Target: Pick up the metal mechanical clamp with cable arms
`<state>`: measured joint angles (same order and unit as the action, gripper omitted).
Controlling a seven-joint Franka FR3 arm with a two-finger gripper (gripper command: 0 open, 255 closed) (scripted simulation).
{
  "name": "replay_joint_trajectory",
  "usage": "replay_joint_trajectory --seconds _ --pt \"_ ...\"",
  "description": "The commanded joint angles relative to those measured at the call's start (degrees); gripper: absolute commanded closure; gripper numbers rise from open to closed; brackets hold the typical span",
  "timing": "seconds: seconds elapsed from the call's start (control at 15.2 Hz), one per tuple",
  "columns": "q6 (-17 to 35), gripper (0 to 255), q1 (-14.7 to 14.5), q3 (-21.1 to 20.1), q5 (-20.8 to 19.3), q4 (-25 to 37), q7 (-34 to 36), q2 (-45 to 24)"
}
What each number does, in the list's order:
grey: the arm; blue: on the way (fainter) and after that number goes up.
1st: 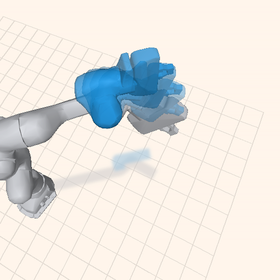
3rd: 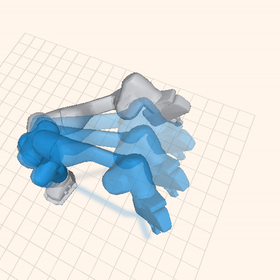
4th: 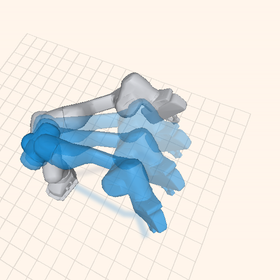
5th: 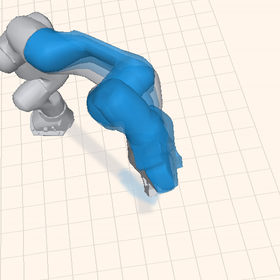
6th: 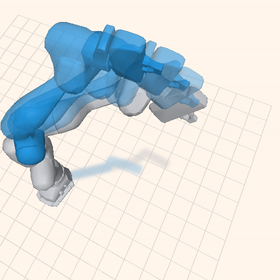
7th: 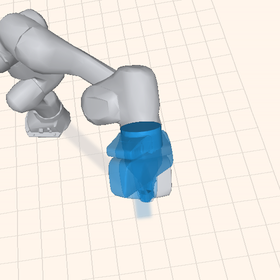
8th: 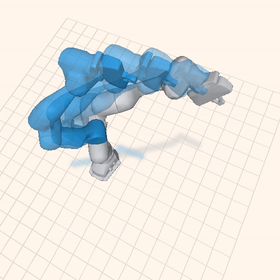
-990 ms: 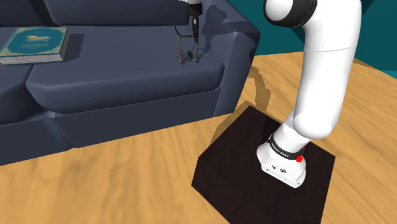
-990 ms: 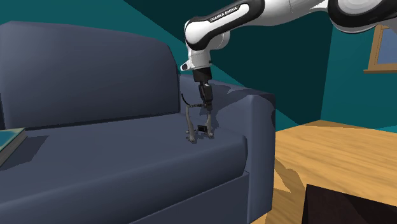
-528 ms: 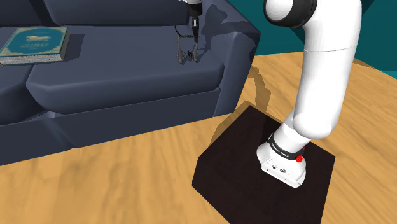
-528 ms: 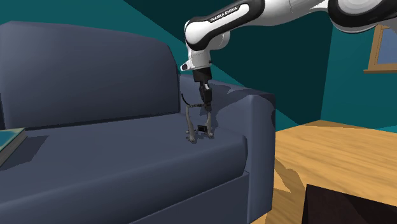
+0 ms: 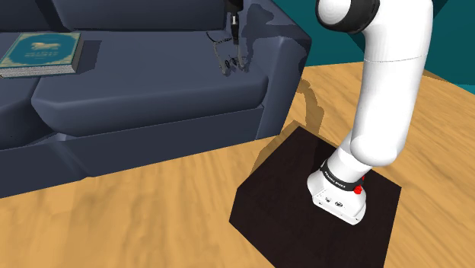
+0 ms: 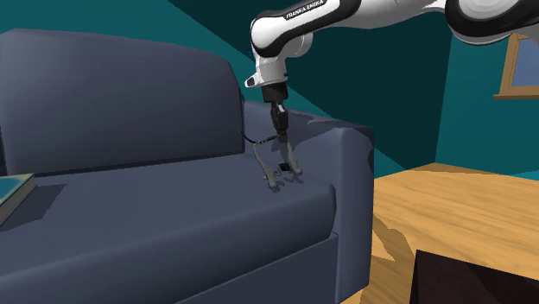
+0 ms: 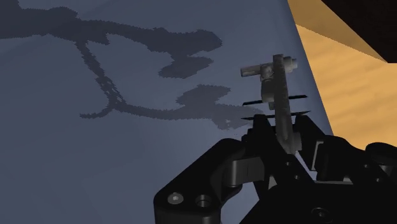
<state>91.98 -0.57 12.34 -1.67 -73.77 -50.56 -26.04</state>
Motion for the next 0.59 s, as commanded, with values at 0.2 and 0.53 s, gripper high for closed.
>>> replay_joint_trajectory --seconds 0.2,0.53 --pt "-4.3 255 0.3 0.1 0.1 4.9 -0.4 -0.7" --pt "-8.8 255 0.7 0.1 0.3 10.6 -0.8 -1.8"
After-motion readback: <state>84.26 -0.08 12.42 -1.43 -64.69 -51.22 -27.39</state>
